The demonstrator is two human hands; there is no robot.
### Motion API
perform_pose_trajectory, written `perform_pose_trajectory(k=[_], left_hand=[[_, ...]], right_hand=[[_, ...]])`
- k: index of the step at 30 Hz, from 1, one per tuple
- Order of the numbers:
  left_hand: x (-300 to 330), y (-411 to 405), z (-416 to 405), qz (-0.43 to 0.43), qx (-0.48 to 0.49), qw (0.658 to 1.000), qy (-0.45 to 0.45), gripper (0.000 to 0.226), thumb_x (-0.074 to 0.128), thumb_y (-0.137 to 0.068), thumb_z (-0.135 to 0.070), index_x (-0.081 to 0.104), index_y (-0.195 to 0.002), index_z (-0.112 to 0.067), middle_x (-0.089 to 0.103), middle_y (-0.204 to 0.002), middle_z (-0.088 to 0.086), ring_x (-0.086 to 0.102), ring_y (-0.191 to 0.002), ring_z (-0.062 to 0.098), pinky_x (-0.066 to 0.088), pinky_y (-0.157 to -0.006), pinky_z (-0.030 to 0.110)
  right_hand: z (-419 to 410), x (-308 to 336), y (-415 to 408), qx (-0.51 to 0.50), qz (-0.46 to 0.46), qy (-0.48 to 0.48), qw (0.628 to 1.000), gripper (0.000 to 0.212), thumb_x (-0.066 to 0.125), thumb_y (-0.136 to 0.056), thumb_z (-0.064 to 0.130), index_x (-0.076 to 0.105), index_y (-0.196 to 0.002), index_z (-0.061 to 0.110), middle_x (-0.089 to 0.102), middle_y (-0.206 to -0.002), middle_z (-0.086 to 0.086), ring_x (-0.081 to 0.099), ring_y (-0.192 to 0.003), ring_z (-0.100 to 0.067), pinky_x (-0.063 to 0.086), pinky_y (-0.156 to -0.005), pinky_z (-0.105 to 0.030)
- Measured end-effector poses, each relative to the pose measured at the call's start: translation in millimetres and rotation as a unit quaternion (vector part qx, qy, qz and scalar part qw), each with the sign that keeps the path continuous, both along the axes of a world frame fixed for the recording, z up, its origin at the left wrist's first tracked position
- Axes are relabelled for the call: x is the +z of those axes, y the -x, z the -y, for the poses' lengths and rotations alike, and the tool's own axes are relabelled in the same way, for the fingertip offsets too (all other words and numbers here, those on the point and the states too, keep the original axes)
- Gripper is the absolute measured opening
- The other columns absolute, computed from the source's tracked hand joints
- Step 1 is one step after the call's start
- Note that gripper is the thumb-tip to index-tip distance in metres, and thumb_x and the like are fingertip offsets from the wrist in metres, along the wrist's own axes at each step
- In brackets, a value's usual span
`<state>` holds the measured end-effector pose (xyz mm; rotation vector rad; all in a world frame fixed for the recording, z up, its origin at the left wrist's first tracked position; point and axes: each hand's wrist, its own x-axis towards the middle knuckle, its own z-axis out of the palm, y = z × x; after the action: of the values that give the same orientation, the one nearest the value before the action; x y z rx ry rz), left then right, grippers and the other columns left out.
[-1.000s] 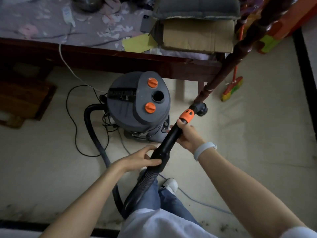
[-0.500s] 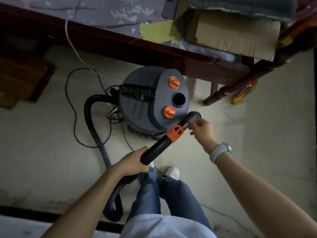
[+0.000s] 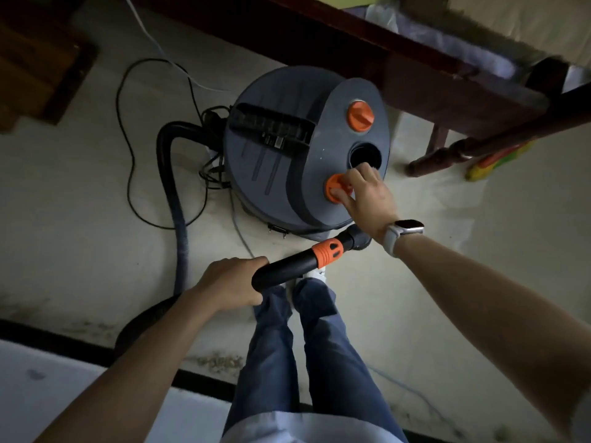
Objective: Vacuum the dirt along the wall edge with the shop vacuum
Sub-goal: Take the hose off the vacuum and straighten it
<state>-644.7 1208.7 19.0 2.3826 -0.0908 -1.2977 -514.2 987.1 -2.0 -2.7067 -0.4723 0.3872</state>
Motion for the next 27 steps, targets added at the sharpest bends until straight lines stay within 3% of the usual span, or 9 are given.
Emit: perform_pose_trajectory(k=[3, 8, 12, 17, 22, 25, 27], left_hand=[[-3.6, -1.0, 6.6, 0.002, 0.007, 1.000, -0.003, 0.033, 0.061, -0.074, -0.021, 0.034, -0.087, -0.034, 0.047, -0.068, -0.010, 0.053, -0.071, 0.019, 0.031, -0.051, 0.022], [-3.2, -6.7, 19.7, 0.005, 0.023, 1.000, 0.003, 0.031, 0.060, -0.073, -0.020, 0.035, -0.086, -0.033, 0.049, -0.068, -0.009, 0.055, -0.072, 0.022, 0.032, -0.052, 0.023], [-6.2, -11.5, 25.3, 0.009, 0.029, 1.000, 0.007, 0.032, 0.060, -0.072, -0.021, 0.034, -0.086, -0.035, 0.056, -0.075, -0.006, 0.060, -0.075, 0.022, 0.037, -0.056, 0.025], [-7.0, -13.1, 24.6, 0.015, 0.025, 1.000, 0.005, 0.029, 0.058, -0.072, -0.019, 0.038, -0.089, -0.032, 0.053, -0.071, -0.008, 0.060, -0.075, 0.021, 0.037, -0.057, 0.026], [-7.3, -13.7, 25.0, 0.025, 0.036, 0.999, 0.004, 0.030, 0.059, -0.072, -0.019, 0.036, -0.086, -0.034, 0.048, -0.064, -0.008, 0.057, -0.070, 0.019, 0.030, -0.049, 0.020], [-6.7, -14.5, 29.7, 0.022, 0.046, 0.999, 0.011, 0.039, 0.059, -0.072, -0.020, 0.029, -0.086, -0.041, 0.044, -0.062, -0.011, 0.051, -0.068, 0.017, 0.029, -0.049, 0.019], [-7.0, -14.9, 32.2, 0.020, 0.046, 0.999, 0.008, 0.038, 0.059, -0.072, -0.020, 0.033, -0.090, -0.041, 0.043, -0.063, -0.010, 0.049, -0.068, 0.017, 0.029, -0.049, 0.020]], right_hand=[[-1.1, -7.1, 2.2, 0.000, 0.019, -0.031, 0.999, 0.022, 0.061, -0.089, 0.017, 0.057, -0.084, -0.004, 0.053, -0.088, -0.022, 0.051, -0.080, -0.037, 0.044, -0.064, -0.043], [-1.8, -10.4, 1.4, -0.041, -0.015, -0.070, 0.997, 0.023, 0.057, -0.093, 0.019, 0.055, -0.084, -0.002, 0.049, -0.088, -0.017, 0.044, -0.075, -0.028, 0.036, -0.065, -0.033], [-5.2, -9.6, 2.8, -0.074, -0.048, -0.087, 0.992, 0.028, 0.053, -0.095, 0.025, 0.053, -0.087, -0.001, 0.044, -0.087, -0.012, 0.043, -0.071, -0.026, 0.038, -0.063, -0.036], [12.8, -3.2, -27.6, -0.043, -0.067, -0.118, 0.990, 0.028, 0.061, -0.090, 0.029, 0.060, -0.098, 0.002, 0.051, -0.092, -0.006, 0.048, -0.084, -0.018, 0.037, -0.072, -0.027], [12.4, -2.5, -107.3, -0.104, -0.018, -0.089, 0.990, 0.035, 0.056, -0.092, 0.021, 0.052, -0.120, 0.000, 0.052, -0.119, -0.019, 0.047, -0.111, -0.033, 0.033, -0.089, -0.029], [6.9, -6.7, -125.2, -0.071, -0.033, -0.049, 0.996, 0.030, 0.054, -0.093, 0.020, 0.054, -0.116, 0.001, 0.049, -0.121, -0.017, 0.046, -0.112, -0.033, 0.034, -0.089, -0.032], [4.1, -7.4, -122.7, -0.055, -0.012, -0.025, 0.998, 0.027, 0.052, -0.094, 0.019, 0.056, -0.110, -0.002, 0.049, -0.118, -0.018, 0.047, -0.109, -0.033, 0.035, -0.085, -0.032]])
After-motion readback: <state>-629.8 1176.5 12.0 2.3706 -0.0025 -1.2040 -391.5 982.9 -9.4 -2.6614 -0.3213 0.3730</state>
